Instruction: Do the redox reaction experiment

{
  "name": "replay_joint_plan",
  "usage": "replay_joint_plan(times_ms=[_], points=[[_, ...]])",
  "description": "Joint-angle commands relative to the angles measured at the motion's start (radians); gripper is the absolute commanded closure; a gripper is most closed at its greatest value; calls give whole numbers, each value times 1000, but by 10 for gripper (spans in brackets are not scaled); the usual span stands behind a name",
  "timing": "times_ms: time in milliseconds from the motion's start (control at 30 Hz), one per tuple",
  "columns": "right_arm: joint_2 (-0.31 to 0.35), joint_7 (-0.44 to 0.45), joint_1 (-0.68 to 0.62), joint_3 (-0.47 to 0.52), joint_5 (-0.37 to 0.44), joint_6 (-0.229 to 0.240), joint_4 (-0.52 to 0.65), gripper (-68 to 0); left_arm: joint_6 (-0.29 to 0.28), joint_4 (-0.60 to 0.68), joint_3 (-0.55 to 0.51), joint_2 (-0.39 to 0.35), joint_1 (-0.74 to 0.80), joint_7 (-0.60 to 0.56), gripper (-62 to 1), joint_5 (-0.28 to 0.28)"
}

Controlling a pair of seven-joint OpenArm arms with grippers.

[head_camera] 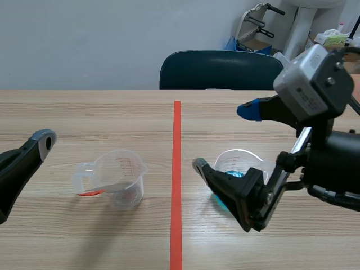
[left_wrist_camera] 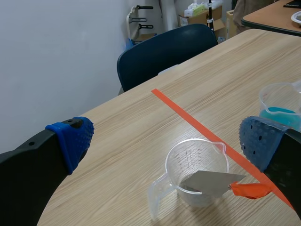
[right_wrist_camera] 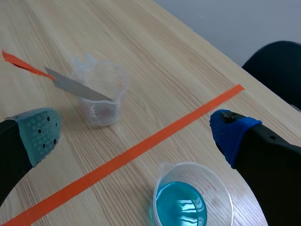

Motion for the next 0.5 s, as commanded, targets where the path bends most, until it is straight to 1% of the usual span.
replay_joint_plan(times_ms=[0, 100, 233, 367, 467], points=[[11, 13, 29, -18, -2, 19, -2, -679, -2, 3, -3, 7, 8, -14, -623, 9], [14, 46, 75, -69, -30, 55, -34, -679, -2, 3, -3, 0, 16, -18, -623, 55], [13, 91, 152, -151, -95, 98, -85, -679, -2, -6, -10, -1, 50, -50, -623, 91], [13, 133, 236, -251, -188, 104, -144, -679, -2, -31, -33, -1, 93, -121, -623, 106], [13, 198, 295, -329, -251, 104, -185, -679, -2, -54, -66, -1, 128, -183, -623, 105]])
